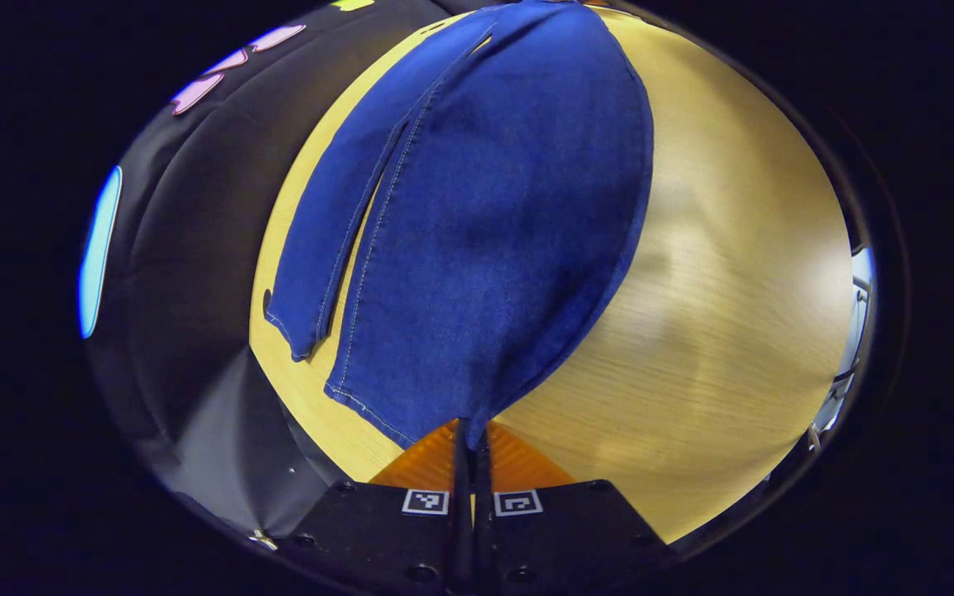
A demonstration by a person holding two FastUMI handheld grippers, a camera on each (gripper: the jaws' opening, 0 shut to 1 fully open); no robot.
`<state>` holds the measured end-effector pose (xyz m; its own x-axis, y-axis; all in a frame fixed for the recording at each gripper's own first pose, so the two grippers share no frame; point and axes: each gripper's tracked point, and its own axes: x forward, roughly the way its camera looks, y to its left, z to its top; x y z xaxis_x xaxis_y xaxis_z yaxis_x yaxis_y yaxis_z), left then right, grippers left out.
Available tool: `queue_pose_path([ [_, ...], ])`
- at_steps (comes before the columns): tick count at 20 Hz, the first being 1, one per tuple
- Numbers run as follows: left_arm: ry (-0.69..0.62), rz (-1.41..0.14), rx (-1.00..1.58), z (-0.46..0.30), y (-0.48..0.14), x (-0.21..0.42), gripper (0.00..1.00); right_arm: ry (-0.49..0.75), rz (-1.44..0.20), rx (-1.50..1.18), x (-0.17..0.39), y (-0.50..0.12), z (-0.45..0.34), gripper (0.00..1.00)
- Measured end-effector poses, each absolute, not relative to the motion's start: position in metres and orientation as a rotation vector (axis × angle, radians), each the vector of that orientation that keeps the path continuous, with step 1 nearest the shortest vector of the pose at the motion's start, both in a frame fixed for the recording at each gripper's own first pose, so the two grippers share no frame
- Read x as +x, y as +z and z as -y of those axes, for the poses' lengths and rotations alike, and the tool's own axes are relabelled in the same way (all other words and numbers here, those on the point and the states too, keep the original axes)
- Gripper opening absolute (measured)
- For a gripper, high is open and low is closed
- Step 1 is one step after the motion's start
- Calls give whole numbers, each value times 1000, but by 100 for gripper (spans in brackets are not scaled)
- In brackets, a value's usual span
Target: Grasp the waist and the cuffs of the jeans and fold them to make the two legs overlap; first hold the waist and fold one-third of the jeans toward the cuffs, then hold the cuffs and fold the remaining one-third in the same direction to finish folding.
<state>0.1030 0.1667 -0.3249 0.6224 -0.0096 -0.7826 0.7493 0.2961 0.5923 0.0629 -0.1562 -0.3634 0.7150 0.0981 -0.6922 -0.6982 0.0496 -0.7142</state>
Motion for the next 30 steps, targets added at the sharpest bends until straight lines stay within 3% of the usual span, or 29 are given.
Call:
queue_pose_path([
  [6,-564,-759,1184,-167,-325,104,6,715,-564,-1453,82,-386,149,90],
  [9,-555,-760,1177,-166,-324,104,6,737,-582,-1478,83,-393,147,41],
  [15,-552,-765,1177,-166,-324,105,6,683,-707,-1329,84,-392,147,9],
  [21,-549,-786,1001,-162,-321,109,6,651,-676,-1278,86,-358,149,8],
  [24,-617,-831,950,-160,-319,103,6,612,-691,-1176,99,-331,149,8],
  [30,-662,-870,827,-143,-276,118,6,462,-606,-946,186,-243,135,8],
])
